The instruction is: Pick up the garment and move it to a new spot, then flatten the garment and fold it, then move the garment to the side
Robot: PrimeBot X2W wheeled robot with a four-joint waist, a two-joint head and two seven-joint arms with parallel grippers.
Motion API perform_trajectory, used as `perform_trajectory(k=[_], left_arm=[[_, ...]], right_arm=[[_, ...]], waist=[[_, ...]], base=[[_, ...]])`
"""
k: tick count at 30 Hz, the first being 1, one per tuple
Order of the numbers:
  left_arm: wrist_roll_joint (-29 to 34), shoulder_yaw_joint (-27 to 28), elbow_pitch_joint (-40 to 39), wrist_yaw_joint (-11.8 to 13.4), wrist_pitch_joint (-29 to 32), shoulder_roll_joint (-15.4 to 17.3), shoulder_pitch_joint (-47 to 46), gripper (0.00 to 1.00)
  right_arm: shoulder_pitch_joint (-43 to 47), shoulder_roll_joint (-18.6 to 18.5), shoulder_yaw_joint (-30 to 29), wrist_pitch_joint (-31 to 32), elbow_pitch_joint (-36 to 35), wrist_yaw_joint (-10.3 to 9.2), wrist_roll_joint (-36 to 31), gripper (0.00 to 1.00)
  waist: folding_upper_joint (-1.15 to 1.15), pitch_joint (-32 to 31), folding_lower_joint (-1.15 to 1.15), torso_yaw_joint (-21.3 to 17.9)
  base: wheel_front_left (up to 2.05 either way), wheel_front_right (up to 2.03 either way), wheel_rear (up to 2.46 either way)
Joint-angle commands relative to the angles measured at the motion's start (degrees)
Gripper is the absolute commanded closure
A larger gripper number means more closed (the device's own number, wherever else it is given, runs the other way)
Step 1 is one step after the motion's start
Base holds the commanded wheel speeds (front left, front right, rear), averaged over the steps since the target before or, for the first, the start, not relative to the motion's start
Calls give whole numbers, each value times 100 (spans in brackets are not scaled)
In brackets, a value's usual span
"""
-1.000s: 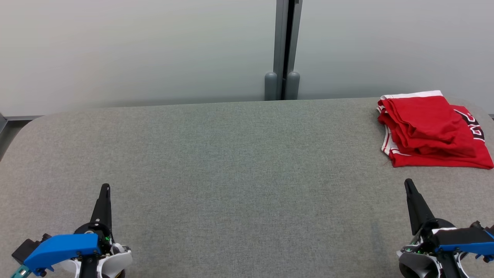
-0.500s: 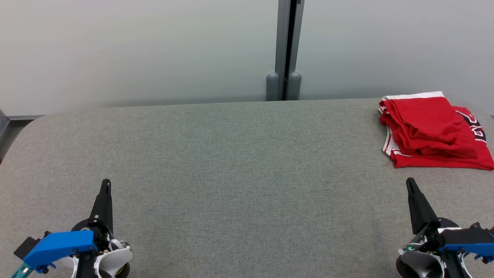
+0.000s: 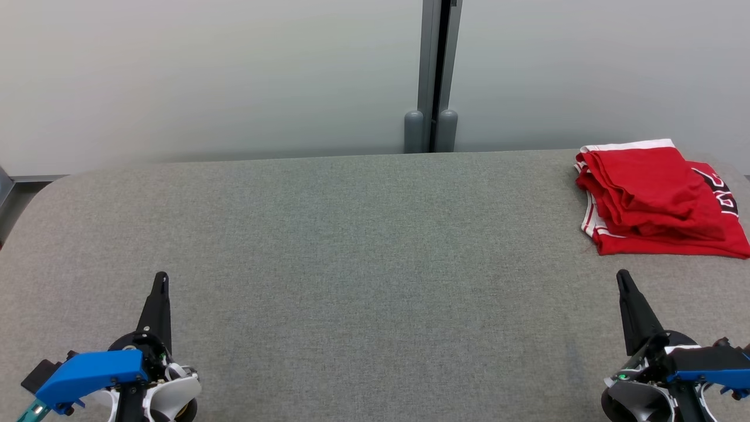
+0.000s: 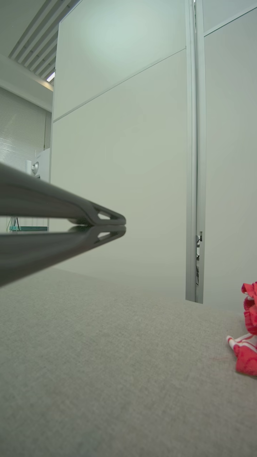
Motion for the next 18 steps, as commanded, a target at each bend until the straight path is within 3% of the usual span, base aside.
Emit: perform_trajectory(k=[1,18], left_arm=[[-15,7,-22,-19,21,-12,-56,100],[-16,7,-22,-19,20,-12,-56,100]], right_arm=[[-80,-19,-15,10,-14,2,15,100],[-80,-19,-14,9,-14,2,15,100]], waist=[[0,0,0,0],[0,0,0,0]], base=[[0,0,0],[0,0,0]])
